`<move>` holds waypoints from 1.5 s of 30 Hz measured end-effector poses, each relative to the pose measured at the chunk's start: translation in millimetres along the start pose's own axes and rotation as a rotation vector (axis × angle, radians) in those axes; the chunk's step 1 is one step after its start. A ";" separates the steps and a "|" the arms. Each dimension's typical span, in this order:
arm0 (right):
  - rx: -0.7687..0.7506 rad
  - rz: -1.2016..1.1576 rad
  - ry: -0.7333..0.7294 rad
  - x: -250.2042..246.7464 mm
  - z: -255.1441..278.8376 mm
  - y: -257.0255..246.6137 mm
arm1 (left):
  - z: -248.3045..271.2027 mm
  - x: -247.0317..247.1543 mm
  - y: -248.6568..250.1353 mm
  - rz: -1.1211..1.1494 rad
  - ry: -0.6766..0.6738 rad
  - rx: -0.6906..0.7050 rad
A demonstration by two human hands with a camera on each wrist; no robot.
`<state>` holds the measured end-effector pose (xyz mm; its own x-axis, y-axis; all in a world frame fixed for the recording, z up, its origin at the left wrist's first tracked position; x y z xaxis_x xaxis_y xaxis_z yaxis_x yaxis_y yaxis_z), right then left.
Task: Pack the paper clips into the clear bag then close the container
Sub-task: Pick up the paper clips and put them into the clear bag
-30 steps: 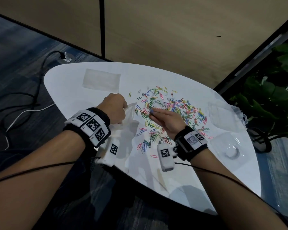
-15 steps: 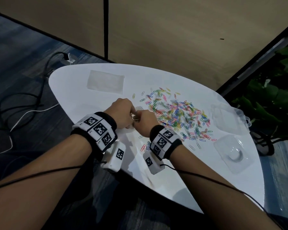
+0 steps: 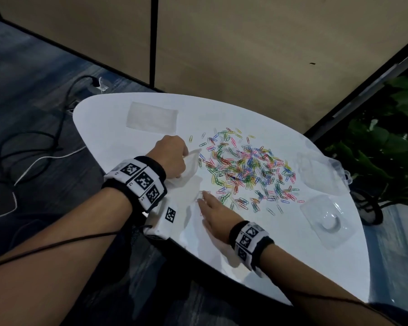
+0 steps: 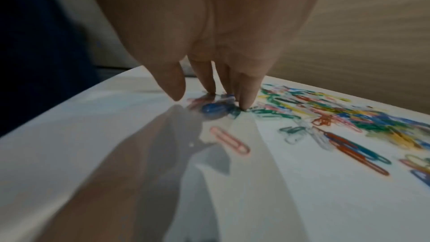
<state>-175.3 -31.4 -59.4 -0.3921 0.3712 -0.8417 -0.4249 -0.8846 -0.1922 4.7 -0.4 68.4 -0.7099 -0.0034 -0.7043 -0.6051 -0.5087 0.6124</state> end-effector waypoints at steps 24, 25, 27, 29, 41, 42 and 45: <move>0.602 -0.626 0.374 -39.9 15.8 130.6 | -3.0 11.2 6.1 -0.072 -0.068 -0.020; 0.615 -0.684 0.398 -40.2 19.2 133.6 | -3.1 10.9 5.9 -0.069 -0.068 -0.020; 0.612 -0.700 0.438 -43.2 23.8 132.8 | -2.9 11.2 5.8 -0.063 -0.073 -0.020; 0.551 -0.618 0.421 -44.8 20.5 122.3 | -2.6 11.3 5.7 -0.073 -0.074 -0.021; 0.462 -0.270 0.327 -44.7 -14.0 83.2 | -4.0 13.9 5.7 -0.108 -0.083 -0.005; 0.506 -0.368 0.338 -48.4 -11.9 90.8 | -4.3 14.1 5.3 -0.105 -0.085 -0.007; 0.628 -0.760 0.363 -44.4 -2.1 119.1 | -5.3 14.1 5.6 -0.113 -0.085 -0.009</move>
<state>-206.8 -153.8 -45.9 0.3795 0.5688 -0.7297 -0.8441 -0.1101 -0.5248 -6.8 -7.9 59.9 -0.6655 0.1271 -0.7355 -0.6801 -0.5092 0.5274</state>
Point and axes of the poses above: each hand's wrist, its own z-axis away from the middle knuckle, its own x-axis out of the palm, y = z × x, the point moved 7 cm from there along -z, towards the middle knuckle, and after that the axes turned 7 degrees about -y, right-handed, at the moved point
